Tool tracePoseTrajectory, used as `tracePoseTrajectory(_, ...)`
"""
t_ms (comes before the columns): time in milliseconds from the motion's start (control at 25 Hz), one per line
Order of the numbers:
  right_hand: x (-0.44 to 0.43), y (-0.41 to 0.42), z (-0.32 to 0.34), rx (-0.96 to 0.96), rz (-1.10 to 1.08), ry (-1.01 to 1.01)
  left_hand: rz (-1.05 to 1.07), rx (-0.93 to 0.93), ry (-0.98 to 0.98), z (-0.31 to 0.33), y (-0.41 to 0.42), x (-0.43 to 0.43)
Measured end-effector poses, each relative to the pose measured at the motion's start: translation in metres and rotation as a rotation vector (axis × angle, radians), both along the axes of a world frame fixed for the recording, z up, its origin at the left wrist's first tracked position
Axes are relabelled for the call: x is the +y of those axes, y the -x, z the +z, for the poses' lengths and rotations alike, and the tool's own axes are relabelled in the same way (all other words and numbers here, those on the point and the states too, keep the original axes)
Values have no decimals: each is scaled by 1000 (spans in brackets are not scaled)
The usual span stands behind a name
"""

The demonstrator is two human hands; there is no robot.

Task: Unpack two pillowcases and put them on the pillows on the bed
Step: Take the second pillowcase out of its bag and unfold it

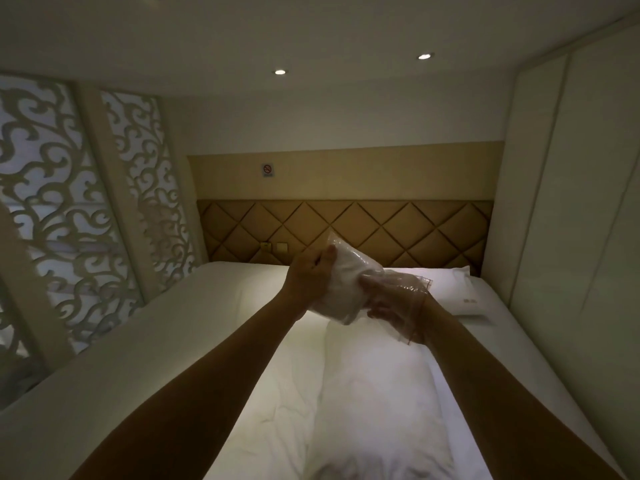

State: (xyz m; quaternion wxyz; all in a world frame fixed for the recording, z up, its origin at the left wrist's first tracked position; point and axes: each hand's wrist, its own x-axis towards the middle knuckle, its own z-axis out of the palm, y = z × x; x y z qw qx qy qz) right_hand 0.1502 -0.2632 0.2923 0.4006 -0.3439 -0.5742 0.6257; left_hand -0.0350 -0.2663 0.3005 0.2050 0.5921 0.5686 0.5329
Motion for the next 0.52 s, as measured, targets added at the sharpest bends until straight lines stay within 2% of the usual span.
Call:
tracePoseTrajectory(120, -3, 6, -12, -80, -73, 45, -37, 22, 7, -6, 4, 0)
tracePoseTrajectory(240, -4, 9, -27, 73, -127, 76, -47, 18, -6, -8, 7, -3)
tracePoseTrajectory(320, -4, 10, -33, 153, -149, 92, -43, -69, -2, -11, 11, -2)
tracePoseTrajectory(520, -7, 10, -41, 199, -177, 142, 64, -144, 12, -22, 14, 3)
